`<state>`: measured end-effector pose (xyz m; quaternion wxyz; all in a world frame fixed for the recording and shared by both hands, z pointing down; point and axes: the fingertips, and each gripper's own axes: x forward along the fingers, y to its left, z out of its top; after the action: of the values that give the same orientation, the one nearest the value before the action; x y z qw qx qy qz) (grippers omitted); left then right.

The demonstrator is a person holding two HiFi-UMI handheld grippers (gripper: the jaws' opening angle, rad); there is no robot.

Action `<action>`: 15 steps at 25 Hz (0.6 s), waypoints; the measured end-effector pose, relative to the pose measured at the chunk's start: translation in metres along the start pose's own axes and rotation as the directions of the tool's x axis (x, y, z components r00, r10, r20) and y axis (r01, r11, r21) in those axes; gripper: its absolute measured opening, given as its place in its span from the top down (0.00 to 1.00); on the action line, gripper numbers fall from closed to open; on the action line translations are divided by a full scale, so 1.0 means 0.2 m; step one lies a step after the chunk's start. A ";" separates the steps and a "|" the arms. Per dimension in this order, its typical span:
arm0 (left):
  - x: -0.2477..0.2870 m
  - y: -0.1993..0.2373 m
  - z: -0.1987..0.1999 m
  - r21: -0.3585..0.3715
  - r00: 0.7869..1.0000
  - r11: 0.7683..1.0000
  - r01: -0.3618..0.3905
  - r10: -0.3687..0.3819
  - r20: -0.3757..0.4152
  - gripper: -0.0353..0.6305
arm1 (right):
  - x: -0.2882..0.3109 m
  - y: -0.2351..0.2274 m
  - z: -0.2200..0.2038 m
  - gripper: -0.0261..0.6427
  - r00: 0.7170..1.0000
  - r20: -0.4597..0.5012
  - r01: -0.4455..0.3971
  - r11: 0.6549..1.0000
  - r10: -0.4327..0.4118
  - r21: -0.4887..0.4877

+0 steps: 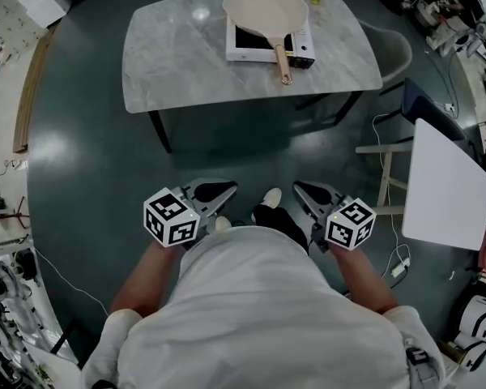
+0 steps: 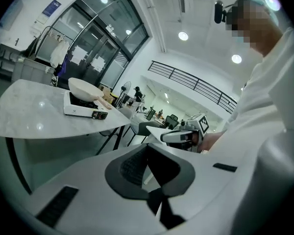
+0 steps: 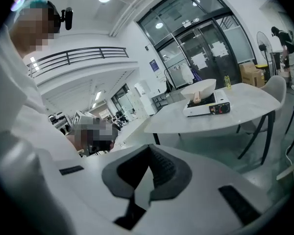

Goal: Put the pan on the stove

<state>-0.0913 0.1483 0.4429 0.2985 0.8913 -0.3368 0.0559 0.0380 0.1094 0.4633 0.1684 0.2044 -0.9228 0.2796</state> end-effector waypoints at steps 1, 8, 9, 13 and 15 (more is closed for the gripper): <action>-0.04 0.00 -0.02 -0.003 1.000 1.000 -0.007 0.007 0.004 0.92 | 0.01 0.04 -0.03 0.95 1.000 -0.004 -0.001 1.000 0.001 0.004; -0.26 -0.03 -0.10 -0.014 0.998 0.999 -0.049 0.050 0.030 0.92 | 0.06 0.27 -0.07 0.95 1.000 -0.010 -0.024 0.999 0.023 -0.035; -0.28 -0.04 -0.11 -0.008 0.998 0.999 -0.054 0.054 0.032 0.92 | 0.06 0.29 -0.07 0.95 1.000 -0.007 -0.023 0.999 0.023 -0.041; -0.34 -0.06 -0.13 0.007 0.998 0.998 -0.059 0.058 0.039 0.92 | 0.05 0.35 -0.11 0.95 1.000 -0.001 -0.014 0.999 0.014 -0.047; -0.36 -0.07 -0.13 0.009 0.998 0.998 -0.058 0.058 0.038 0.92 | 0.04 0.37 -0.12 0.95 1.000 0.003 -0.010 0.999 0.010 -0.045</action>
<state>-0.1342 0.2127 0.4362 0.2859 0.8834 -0.3680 0.0492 0.0016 0.1779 0.4528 0.1701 0.1963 -0.9303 0.2591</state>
